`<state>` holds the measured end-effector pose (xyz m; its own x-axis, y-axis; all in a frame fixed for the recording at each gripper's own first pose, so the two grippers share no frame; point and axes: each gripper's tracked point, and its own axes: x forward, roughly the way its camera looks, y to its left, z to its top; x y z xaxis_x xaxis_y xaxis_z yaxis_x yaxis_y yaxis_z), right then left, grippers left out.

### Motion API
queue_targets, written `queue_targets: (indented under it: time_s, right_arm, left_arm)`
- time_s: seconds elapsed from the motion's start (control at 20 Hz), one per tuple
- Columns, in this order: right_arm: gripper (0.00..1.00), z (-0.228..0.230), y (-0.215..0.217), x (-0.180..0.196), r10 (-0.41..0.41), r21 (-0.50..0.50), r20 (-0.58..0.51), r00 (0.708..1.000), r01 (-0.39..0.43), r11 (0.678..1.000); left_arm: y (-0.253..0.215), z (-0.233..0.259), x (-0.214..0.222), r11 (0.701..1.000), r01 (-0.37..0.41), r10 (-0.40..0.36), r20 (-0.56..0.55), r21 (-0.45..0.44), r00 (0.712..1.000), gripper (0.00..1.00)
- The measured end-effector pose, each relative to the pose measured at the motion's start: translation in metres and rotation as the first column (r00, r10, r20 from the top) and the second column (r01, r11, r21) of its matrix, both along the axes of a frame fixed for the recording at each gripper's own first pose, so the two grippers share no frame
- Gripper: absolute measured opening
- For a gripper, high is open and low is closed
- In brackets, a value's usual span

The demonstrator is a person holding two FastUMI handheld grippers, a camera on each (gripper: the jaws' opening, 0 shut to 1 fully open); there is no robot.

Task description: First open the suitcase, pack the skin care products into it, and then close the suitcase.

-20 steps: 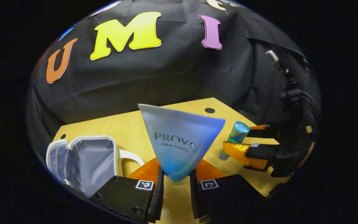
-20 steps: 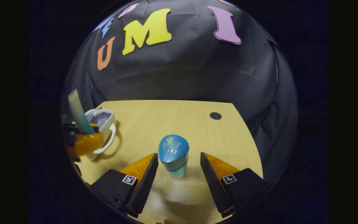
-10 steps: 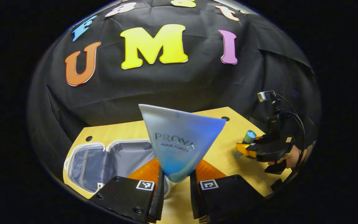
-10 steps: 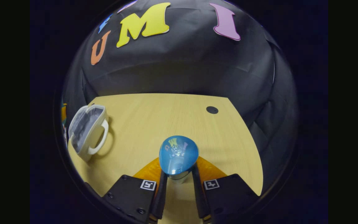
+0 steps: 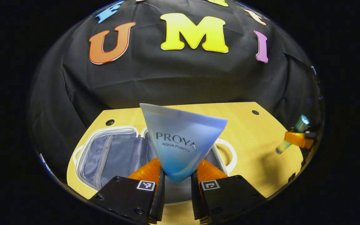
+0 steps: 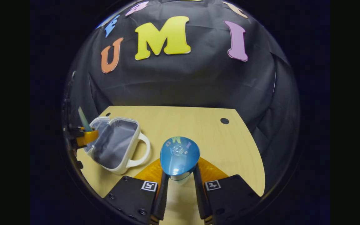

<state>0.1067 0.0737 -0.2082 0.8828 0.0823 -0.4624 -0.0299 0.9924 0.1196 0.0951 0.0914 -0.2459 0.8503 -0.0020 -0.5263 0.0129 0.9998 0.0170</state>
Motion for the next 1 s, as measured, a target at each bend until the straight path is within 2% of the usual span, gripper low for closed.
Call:
queue_targets:
  time_s: [0.05, 0.2, 0.25, 0.3, 0.4, 0.6, 0.65, 0.7, 1.0]
  right_arm:
    - [0.39, 0.005, 0.009, -0.006, 0.007, -0.001, 0.005, 1.0, -0.007, 1.0]
    - [0.39, 0.015, 0.026, -0.02, 0.031, -0.012, 0.015, 0.999, -0.031, 0.999]
    - [0.39, 0.018, 0.029, -0.024, 0.032, -0.013, 0.02, 0.999, -0.032, 0.999]
    - [0.39, 0.02, 0.031, -0.027, 0.033, -0.011, 0.023, 0.999, -0.033, 0.999]
    - [0.39, 0.023, 0.03, -0.033, 0.026, -0.015, 0.026, 0.999, -0.026, 1.0]
    - [0.39, 0.02, 0.025, -0.041, 0.02, -0.027, 0.015, 1.0, -0.02, 0.999]
    - [0.39, 0.018, 0.023, -0.043, 0.018, -0.029, 0.01, 1.0, -0.018, 0.999]
    - [0.39, 0.016, 0.022, -0.044, 0.018, -0.031, 0.004, 1.0, -0.018, 0.999]
    - [0.39, 0.006, 0.02, -0.044, 0.016, -0.006, -0.02, 1.0, -0.017, 1.0]
  left_arm:
    - [0.001, -0.014, 0.002, 1.0, 0.005, -0.005, -0.033, 0.007, 0.999, 0.39]
    - [0.003, -0.053, -0.004, 1.0, 0.002, -0.001, -0.134, 0.004, 0.991, 0.39]
    - [0.006, -0.062, -0.007, 1.0, -0.016, 0.017, -0.159, 0.006, 0.987, 0.43]
    - [0.007, -0.073, -0.01, 1.0, -0.03, 0.028, -0.186, -0.004, 0.982, 0.39]
    - [0.012, -0.093, -0.013, 0.998, -0.064, 0.059, -0.252, -0.015, 0.966, 0.39]
    - [0.013, -0.12, -0.018, 0.997, -0.082, 0.074, -0.359, -0.006, 0.93, 0.39]
    - [0.012, -0.126, -0.019, 0.997, -0.08, 0.071, -0.38, -0.008, 0.922, 0.43]
    - [0.013, -0.125, -0.015, 0.997, -0.076, 0.07, -0.371, -0.004, 0.926, 0.39]
    - [0.013, -0.127, -0.004, 0.997, -0.07, 0.054, -0.449, -0.018, 0.892, 0.39]
